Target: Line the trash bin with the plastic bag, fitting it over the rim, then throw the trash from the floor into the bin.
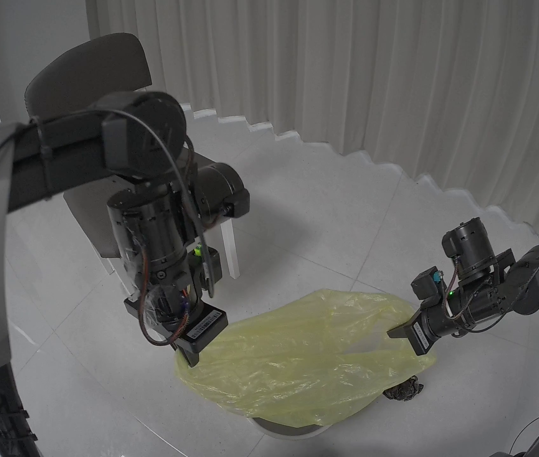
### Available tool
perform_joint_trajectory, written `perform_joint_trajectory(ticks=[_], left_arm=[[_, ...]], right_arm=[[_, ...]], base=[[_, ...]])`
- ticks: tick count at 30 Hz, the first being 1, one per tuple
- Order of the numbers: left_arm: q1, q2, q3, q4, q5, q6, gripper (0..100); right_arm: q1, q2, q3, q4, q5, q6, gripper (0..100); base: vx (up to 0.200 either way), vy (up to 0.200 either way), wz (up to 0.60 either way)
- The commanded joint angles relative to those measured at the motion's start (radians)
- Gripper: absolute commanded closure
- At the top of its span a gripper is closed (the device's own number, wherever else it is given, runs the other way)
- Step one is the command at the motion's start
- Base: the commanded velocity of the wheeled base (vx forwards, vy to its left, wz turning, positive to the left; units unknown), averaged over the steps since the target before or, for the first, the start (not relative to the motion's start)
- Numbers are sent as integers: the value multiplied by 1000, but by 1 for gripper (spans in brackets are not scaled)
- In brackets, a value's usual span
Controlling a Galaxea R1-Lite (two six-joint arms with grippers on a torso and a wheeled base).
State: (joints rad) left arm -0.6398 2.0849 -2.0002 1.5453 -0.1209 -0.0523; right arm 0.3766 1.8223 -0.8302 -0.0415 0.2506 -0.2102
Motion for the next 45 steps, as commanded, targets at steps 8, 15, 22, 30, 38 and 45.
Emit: perform_joint_trajectory(ticks=[8, 15, 22, 30, 38, 45], left_arm=[[28, 175, 0, -1, -3, 9, 100], [31, 149, 0, 12, -8, 11, 100], [17, 103, 0, 25, -14, 9, 100], [-35, -37, 0, 19, -14, 9, 100], [-123, -197, 0, 25, -6, -1, 100], [-189, -206, 0, 25, 3, -26, 100]], right_arm=[[36, 68, -41, 11, -8, 2, 100], [38, 83, -50, 15, -8, -3, 100], [81, 84, -86, 18, -7, 2, 100], [94, 83, -89, 34, -8, 3, 100], [119, 40, -92, 49, -10, 3, 100], [136, 26, -122, 94, -10, 5, 100]], base=[[0, 0, 0], [0, 0, 0], [0, 0, 0], [0, 0, 0], [0, 0, 0], [0, 0, 0]])
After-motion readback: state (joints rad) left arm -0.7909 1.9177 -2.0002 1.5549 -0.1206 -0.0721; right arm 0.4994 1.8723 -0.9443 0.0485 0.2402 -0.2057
